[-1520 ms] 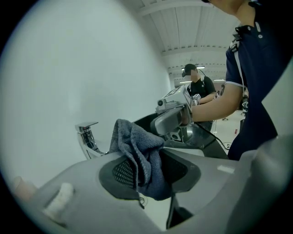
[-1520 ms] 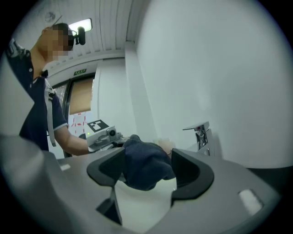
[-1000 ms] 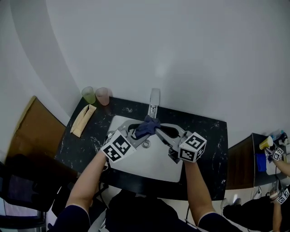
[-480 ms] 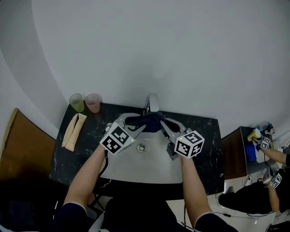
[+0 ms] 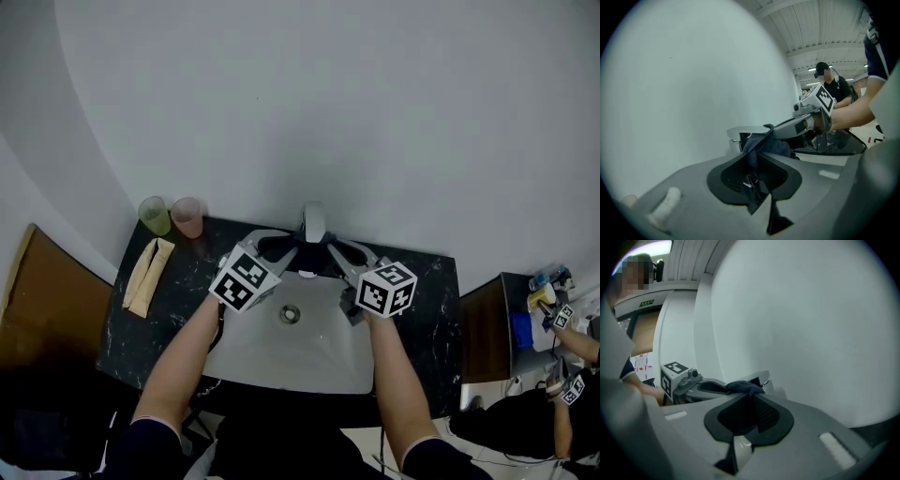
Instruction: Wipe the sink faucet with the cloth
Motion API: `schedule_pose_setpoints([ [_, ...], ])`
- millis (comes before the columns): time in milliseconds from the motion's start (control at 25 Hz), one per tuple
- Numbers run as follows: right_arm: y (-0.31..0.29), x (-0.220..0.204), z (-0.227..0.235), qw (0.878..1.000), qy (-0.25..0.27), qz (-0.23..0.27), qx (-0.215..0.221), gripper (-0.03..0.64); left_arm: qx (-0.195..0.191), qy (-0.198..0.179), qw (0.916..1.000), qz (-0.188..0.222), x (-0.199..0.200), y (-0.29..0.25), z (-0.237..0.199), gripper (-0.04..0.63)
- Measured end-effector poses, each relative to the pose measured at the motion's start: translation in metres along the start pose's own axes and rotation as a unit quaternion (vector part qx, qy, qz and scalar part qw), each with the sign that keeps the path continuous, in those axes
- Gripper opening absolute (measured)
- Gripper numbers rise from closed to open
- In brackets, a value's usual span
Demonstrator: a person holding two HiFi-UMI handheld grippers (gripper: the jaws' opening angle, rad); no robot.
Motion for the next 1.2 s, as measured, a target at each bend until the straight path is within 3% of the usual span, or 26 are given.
schedule_pose_setpoints([
  [240, -0.011, 0.005, 0.010, 1.000, -0.002, 0.009, 0.023, 0.032, 0.015, 0.011, 0.9998, 0.011, 0.001, -0.008, -0.013, 0.071],
  [480, -0.010, 0.007, 0.013, 0.999, -0.002, 0.016, 0.035, 0.032, 0.026, -0.013, 0.9994, 0.020, 0.008, -0.007, -0.014, 0.066],
  [960, 0.019, 0.013, -0.008, 0.999, 0.035, 0.028, 0.030, 0.032, 0.032, -0.055, 0.9978, 0.020, 0.026, 0.015, 0.011, 0.048],
  [1200, 0.034, 0.006, -0.024, 0.998, 0.038, 0.024, 0.035, 0.032, 0.025, -0.056, 0.9979, 0.023, 0.020, 0.030, 0.031, 0.048],
])
Point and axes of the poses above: the fingertips, and each gripper's own axes: y backward along the fingers, z to its right, x out of its top, the point moved 7 cm from there along y, backward along the fingers, and after that the axes turned 5 degrees about -x, right-handed, at the moved point
